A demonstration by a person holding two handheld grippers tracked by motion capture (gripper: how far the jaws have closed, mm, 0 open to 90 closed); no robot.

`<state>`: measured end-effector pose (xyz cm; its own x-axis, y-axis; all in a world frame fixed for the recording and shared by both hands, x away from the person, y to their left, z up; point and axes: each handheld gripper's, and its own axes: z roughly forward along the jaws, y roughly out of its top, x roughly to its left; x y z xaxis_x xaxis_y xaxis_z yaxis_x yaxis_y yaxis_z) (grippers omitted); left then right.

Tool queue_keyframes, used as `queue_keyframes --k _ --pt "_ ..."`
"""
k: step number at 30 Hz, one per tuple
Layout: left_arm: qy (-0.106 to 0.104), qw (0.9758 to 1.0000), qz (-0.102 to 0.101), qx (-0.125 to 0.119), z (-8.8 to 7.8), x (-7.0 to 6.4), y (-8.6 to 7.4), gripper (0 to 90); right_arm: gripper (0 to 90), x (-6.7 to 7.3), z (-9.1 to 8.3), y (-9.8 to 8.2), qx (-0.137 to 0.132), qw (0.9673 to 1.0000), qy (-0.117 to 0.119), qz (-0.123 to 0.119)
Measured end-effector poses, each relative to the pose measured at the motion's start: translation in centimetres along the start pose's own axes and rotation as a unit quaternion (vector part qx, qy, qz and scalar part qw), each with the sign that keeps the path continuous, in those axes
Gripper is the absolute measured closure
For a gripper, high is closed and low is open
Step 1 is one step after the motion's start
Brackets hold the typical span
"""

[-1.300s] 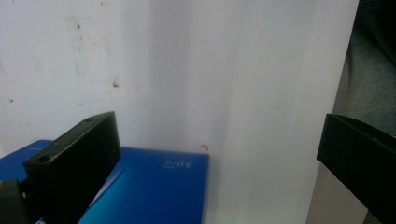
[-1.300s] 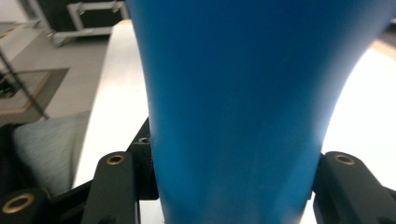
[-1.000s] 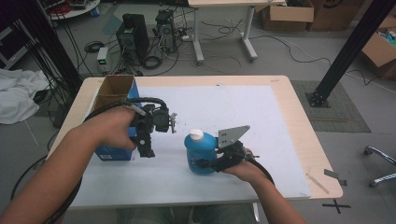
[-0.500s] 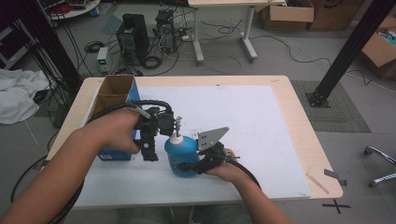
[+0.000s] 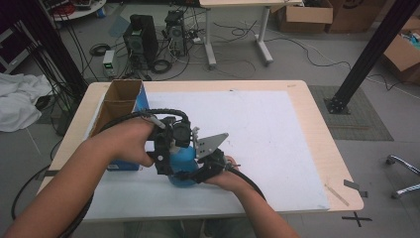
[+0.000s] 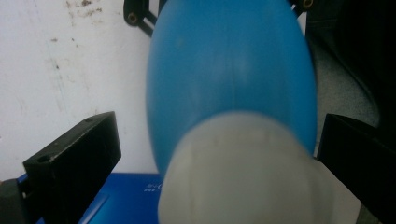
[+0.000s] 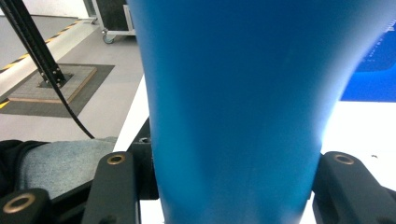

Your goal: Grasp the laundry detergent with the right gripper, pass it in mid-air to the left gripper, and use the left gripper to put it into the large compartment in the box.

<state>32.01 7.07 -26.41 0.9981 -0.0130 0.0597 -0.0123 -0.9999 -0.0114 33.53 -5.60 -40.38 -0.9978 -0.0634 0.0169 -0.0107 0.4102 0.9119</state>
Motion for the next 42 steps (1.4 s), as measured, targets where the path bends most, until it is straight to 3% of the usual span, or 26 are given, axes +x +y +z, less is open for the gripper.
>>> queue_keyframes --k 7,10,14,16,18,19,24,25,33,42 --pt "0.004 1.0 0.003 0.002 0.05 -0.29 0.4 0.1 44.9 0.23 0.5 0.41 0.001 1.0 0.003 -0.005" --pt "0.006 1.0 0.004 0.003 0.22 -0.33 0.49 0.3 45.0 0.14 0.62 0.6 -0.008 0.9998 0.002 -0.018" --pt "0.007 0.9999 0.004 0.007 0.07 -0.38 0.55 1.6 45.0 0.27 0.63 0.72 -0.004 0.9999 0.005 -0.01" --pt "0.008 0.9999 0.003 0.01 0.05 -0.39 0.54 3.1 45.0 0.09 0.73 0.78 -0.012 0.9997 0.003 -0.021" --pt "0.01 0.9999 0.003 0.01 0.05 -0.41 0.52 5.1 45.0 0.2 0.66 0.78 -0.005 0.9999 0.004 -0.009" --pt "0.01 0.9999 0.003 0.01 0.03 -0.42 0.51 6.7 45.0 0.06 0.72 0.79 -0.011 0.9998 0.001 -0.018" --pt "0.005 0.9999 0.003 0.011 0.07 -0.39 0.58 12.4 45.0 0.17 0.64 0.7 -0.005 1.0 0.003 -0.007" --pt "0.004 0.9999 0.001 0.01 0.1 -0.35 0.6 12.9 45.1 0.0 0.7 0.72 -0.011 0.9998 0.002 -0.018" --pt "0.008 0.9999 0.0 0.011 0.04 -0.21 0.88 16.2 45.1 -0.04 0.61 0.73 -0.015 0.9997 -0.001 -0.018" --pt "0.014 0.9998 -0.005 0.012 -0.09 -0.17 0.98 22.7 45.1 0.04 0.51 0.53 -0.006 1.0 0.003 -0.002"
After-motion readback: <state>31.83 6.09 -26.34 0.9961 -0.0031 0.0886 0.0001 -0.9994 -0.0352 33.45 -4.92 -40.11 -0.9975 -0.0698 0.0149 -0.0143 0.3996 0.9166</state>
